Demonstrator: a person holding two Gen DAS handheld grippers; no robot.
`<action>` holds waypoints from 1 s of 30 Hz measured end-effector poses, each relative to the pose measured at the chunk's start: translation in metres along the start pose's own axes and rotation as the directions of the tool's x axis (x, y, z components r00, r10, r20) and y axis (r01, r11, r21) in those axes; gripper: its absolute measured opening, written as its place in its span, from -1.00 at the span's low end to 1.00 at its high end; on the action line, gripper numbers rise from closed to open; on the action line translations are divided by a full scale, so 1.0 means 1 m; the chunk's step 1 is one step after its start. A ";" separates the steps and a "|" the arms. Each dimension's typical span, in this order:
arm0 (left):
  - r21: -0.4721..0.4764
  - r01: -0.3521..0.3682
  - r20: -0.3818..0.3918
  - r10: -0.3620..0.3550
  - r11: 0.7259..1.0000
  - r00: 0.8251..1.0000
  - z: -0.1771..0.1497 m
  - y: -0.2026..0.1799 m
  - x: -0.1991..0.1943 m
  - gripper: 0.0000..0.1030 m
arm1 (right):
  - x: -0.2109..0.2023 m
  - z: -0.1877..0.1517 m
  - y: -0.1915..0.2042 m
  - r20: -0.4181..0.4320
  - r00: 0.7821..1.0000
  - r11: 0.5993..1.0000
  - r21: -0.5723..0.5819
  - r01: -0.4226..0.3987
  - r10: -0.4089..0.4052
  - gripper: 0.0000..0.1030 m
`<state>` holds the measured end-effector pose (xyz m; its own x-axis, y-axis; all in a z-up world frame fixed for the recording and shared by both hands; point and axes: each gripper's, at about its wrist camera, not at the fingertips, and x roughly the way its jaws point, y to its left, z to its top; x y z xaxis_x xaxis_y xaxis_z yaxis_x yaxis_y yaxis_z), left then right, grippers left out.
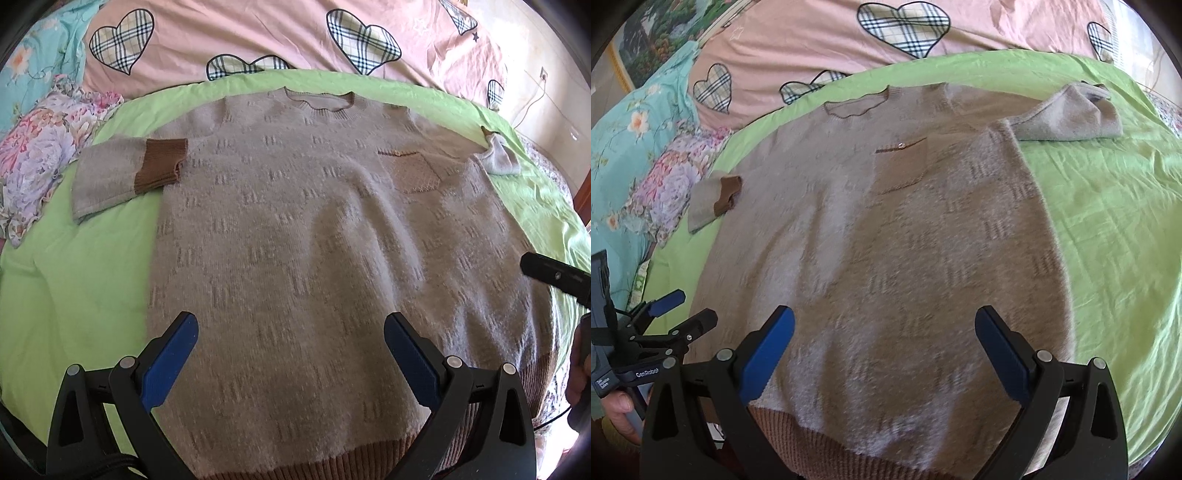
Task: Fold small clothes
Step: 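Grasp the brown cuff of a sleeve with the right tool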
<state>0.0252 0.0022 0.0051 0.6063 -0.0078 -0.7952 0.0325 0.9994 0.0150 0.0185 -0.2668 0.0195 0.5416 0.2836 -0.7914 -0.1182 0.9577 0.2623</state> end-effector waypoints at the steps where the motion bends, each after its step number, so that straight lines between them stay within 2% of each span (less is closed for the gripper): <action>1: -0.003 -0.007 0.003 0.007 1.000 1.000 0.003 0.001 0.002 0.96 | 0.000 0.003 -0.005 -0.004 1.000 1.000 0.012 0.001 -0.001 0.91; 6: -0.018 -0.022 -0.014 0.022 1.000 1.000 0.020 0.006 0.015 0.96 | -0.003 0.025 -0.035 0.031 0.999 0.997 0.080 0.015 -0.018 0.90; 12: -0.036 -0.028 0.009 0.029 0.999 1.000 0.045 0.014 0.025 0.96 | -0.001 0.064 -0.078 0.071 0.997 0.991 0.133 -0.008 -0.002 0.90; 16: -0.070 -0.027 0.017 0.028 0.997 0.999 0.061 0.022 0.032 0.96 | 0.003 0.104 -0.121 0.114 0.992 0.985 0.167 0.037 -0.056 0.88; 22: -0.109 -0.022 -0.018 0.020 0.994 1.000 0.073 0.029 0.050 0.96 | 0.025 0.161 -0.200 0.179 0.972 0.964 0.245 0.104 -0.150 0.50; 24: -0.107 -0.034 -0.038 0.030 0.994 0.999 0.075 0.028 0.056 0.96 | 0.032 0.182 -0.230 0.189 0.962 0.950 0.278 0.139 -0.196 0.43; 28: -0.107 -0.046 -0.077 0.038 0.993 0.996 0.076 0.025 0.072 0.96 | 0.055 0.209 -0.280 0.178 0.962 0.923 0.360 0.133 -0.208 0.22; 30: -0.101 -0.052 -0.091 0.043 0.993 0.995 0.078 0.023 0.079 0.96 | 0.066 0.222 -0.303 0.168 0.961 0.911 0.390 0.138 -0.218 0.19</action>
<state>0.1354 0.0222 -0.0103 0.5322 0.0381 -0.8457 -0.0798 0.9968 -0.0053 0.2746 -0.5488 0.0107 0.6865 0.0557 -0.7250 0.2915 0.8924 0.3446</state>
